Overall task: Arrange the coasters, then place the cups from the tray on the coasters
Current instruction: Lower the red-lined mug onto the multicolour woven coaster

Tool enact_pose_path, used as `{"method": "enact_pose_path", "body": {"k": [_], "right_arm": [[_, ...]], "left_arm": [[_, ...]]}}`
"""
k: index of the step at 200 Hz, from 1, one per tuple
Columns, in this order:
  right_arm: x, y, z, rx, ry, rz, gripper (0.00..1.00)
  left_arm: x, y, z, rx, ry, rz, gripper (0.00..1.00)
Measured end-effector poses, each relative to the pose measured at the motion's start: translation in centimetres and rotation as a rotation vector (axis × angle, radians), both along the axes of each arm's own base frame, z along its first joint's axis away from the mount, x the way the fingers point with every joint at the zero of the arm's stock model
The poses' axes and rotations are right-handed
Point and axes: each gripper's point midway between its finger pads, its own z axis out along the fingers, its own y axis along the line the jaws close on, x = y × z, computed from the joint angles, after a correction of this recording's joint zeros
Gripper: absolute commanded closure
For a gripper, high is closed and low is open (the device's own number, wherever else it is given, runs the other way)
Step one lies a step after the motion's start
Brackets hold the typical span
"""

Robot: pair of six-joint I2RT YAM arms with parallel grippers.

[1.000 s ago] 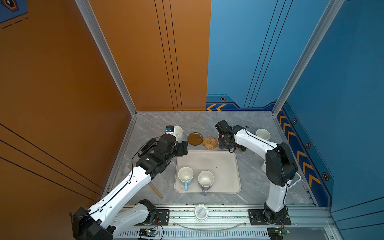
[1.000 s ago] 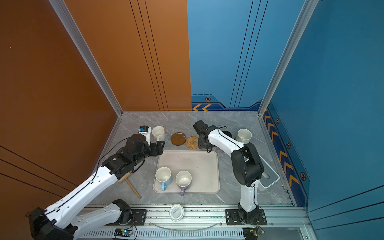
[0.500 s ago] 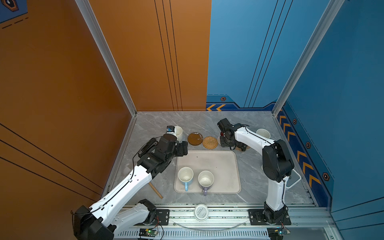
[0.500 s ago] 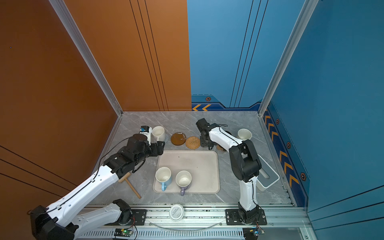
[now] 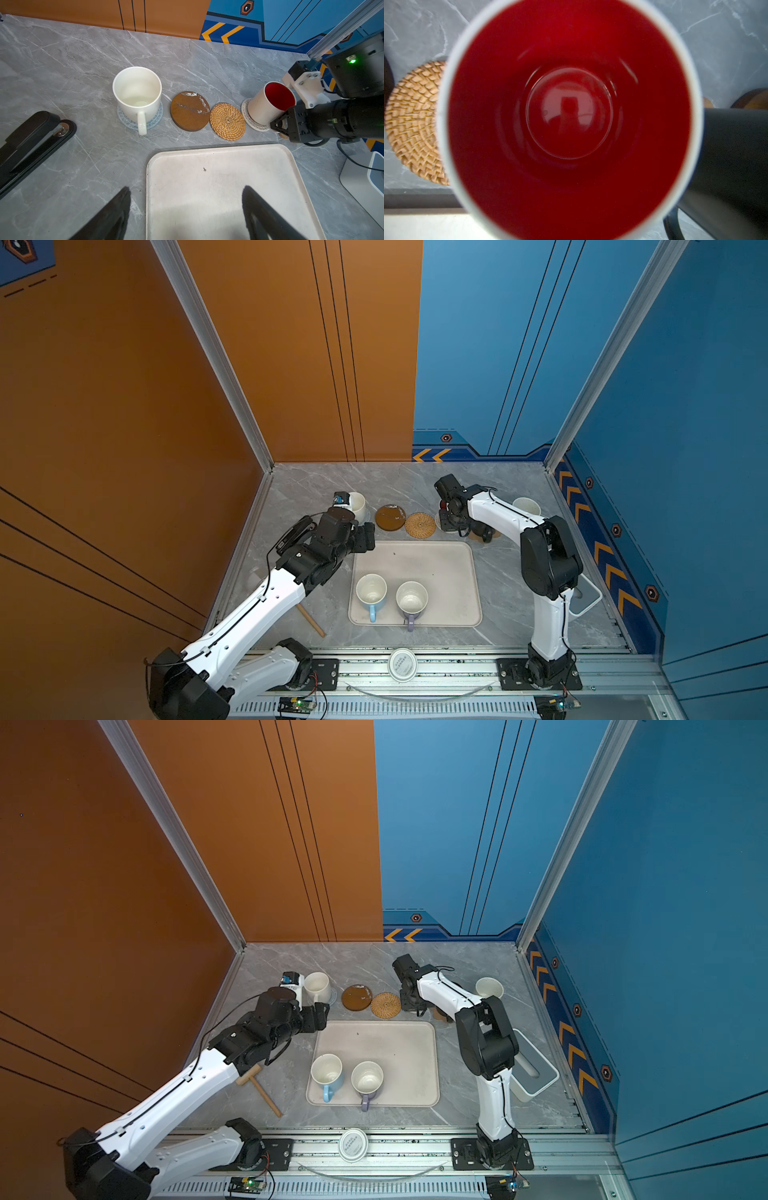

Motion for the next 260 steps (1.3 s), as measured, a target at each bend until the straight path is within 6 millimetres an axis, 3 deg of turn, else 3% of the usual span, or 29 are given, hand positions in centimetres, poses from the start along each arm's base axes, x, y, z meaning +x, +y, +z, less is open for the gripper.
{"method": "enact_pose_path", "body": {"k": [108, 120, 223, 260], "right_arm": [[0.13, -0.1, -0.15, 0.001, 0.003, -0.001, 1.0], [0.13, -0.09, -0.15, 0.002, 0.004, -0.001, 0.92], [0.26, 0.04, -0.11, 0.009, -0.002, -0.003, 0.76], [0.27, 0.05, -0.09, 0.012, -0.004, -0.008, 0.64]], "left_arm": [[0.25, 0.09, 0.03, 0.001, 0.002, 0.006, 0.15], [0.25, 0.08, 0.03, 0.001, 0.002, 0.006, 0.15], [0.25, 0.09, 0.04, 0.0, 0.002, 0.006, 0.15], [0.25, 0.09, 0.04, 0.0, 0.002, 0.006, 0.15]]}}
